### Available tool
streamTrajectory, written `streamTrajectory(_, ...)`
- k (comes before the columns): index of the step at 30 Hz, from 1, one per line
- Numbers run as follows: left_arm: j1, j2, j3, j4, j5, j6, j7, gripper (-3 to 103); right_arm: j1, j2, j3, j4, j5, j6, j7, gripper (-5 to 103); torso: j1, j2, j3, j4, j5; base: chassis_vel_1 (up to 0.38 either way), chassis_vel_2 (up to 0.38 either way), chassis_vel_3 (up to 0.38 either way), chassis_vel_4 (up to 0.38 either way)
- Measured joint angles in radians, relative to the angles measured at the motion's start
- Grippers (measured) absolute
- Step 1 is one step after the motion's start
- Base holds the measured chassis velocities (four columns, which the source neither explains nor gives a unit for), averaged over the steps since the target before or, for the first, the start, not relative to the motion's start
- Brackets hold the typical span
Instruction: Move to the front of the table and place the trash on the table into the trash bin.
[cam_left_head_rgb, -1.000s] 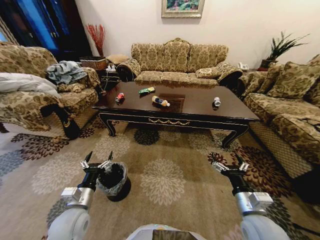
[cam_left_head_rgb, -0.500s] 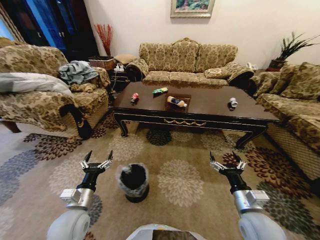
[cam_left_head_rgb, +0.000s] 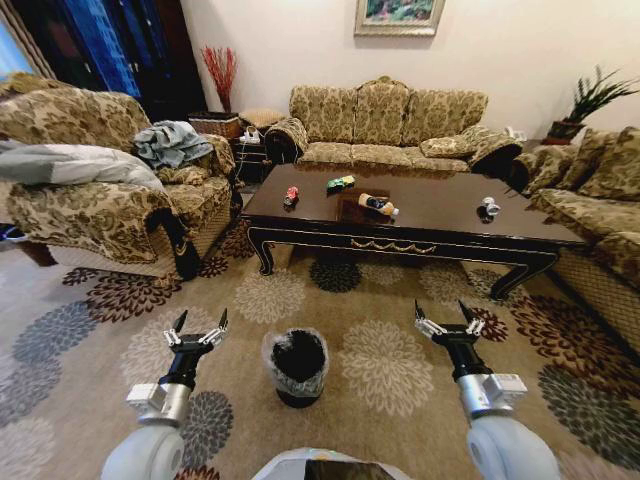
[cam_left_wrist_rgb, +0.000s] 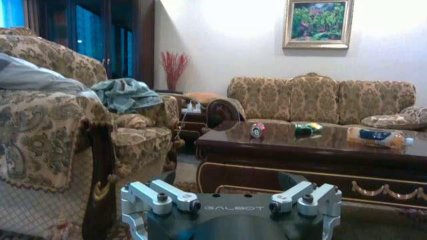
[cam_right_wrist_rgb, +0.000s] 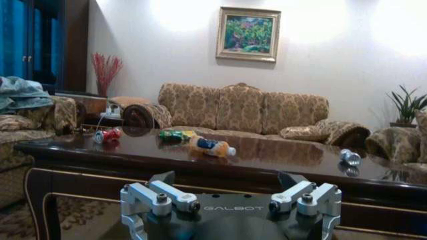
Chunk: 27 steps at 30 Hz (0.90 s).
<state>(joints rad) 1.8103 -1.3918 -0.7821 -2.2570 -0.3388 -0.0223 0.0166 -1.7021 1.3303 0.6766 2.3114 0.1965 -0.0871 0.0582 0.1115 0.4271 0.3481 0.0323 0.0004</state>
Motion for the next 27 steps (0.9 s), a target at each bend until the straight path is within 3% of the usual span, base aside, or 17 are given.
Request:
streamTrajectory(16,-0.009,0.003,0.020,0.068,-0.048,0.017,0.043,100,-0.008,0.009,-0.009,0.007,-0.010,-0.002,-0.001,100,0.000,0.000,0.000,0.0001,-0.0003,0.000,0.000,0.000,0.000)
streamTrajectory(19,-0.026,0.005,0.025,0.095,-0.048,0.052,0.074,101,-0.008,0.011,-0.009,0.009,-0.010,-0.002,-0.001,100,0.000,0.000,0.000,0.0002,-0.0006,0.000,0.000,0.000,0.000)
streamTrajectory(21,-0.040,0.015,0.039,0.125,-0.044,0.121,0.095,89,-0.007,0.015,-0.008,0.008,-0.010,-0.002,-0.001,100,0.000,0.000,0.000,0.0002,-0.0005,0.000,0.000,0.000,0.000)
streamTrajectory(24,-0.057,0.020,0.056,0.155,-0.036,0.145,0.097,90,-0.006,0.020,-0.008,0.005,-0.010,0.000,-0.001,100,0.000,0.000,0.000,0.0002,-0.0002,0.000,0.000,0.000,0.000)
streamTrajectory(27,-0.086,0.021,0.081,0.208,-0.005,0.160,0.097,98,-0.008,0.027,-0.007,0.001,-0.010,0.002,-0.001,100,0.000,0.000,0.000,0.0002,-0.0006,0.000,0.000,0.000,0.000)
